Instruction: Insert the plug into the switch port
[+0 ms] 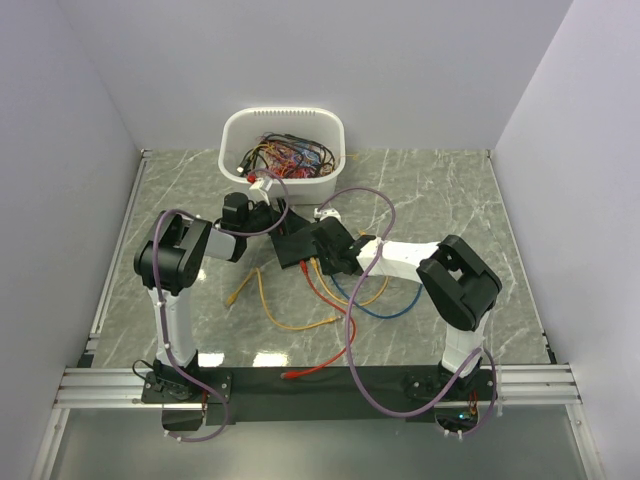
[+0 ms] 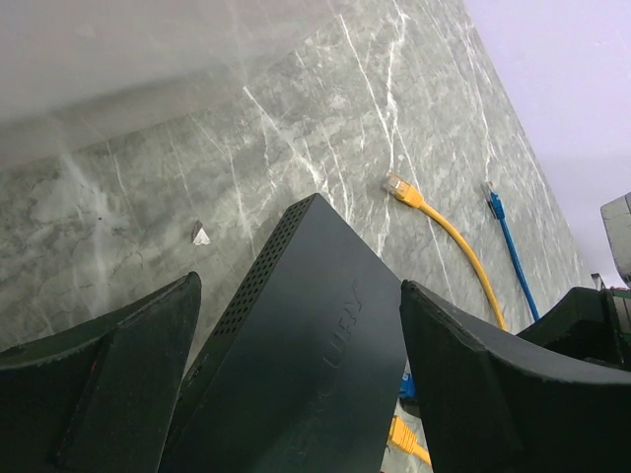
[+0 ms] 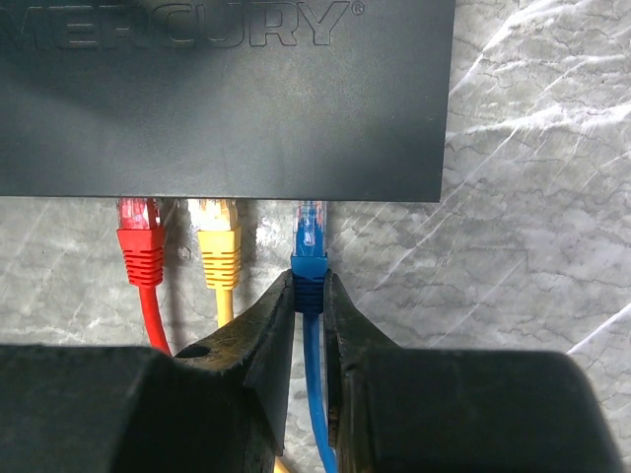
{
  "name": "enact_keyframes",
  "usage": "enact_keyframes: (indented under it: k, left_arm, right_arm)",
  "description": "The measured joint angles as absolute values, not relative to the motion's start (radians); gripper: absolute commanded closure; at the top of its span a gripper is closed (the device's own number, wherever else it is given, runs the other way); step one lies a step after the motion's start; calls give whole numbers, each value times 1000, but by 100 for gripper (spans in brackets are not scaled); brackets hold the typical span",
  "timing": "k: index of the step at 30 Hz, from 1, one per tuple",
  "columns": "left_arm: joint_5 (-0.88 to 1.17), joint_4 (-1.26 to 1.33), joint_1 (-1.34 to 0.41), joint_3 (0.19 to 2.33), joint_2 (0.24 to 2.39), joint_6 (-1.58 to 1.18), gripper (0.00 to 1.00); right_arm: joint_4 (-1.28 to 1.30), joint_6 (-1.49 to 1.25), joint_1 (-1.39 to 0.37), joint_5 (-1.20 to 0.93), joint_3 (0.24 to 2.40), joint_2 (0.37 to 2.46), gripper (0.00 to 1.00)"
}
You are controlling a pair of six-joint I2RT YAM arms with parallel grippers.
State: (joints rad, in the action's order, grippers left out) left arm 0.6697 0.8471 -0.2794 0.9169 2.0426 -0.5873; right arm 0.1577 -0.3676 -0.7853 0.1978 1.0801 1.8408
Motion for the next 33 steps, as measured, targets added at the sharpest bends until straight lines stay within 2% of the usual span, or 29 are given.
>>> enact_keyframes:
  k: [33]
  left_arm:
    - [759,894,-276,964,2099,-569,12]
  right_arm:
    - [162,-369,-761,221,1131,1869,100]
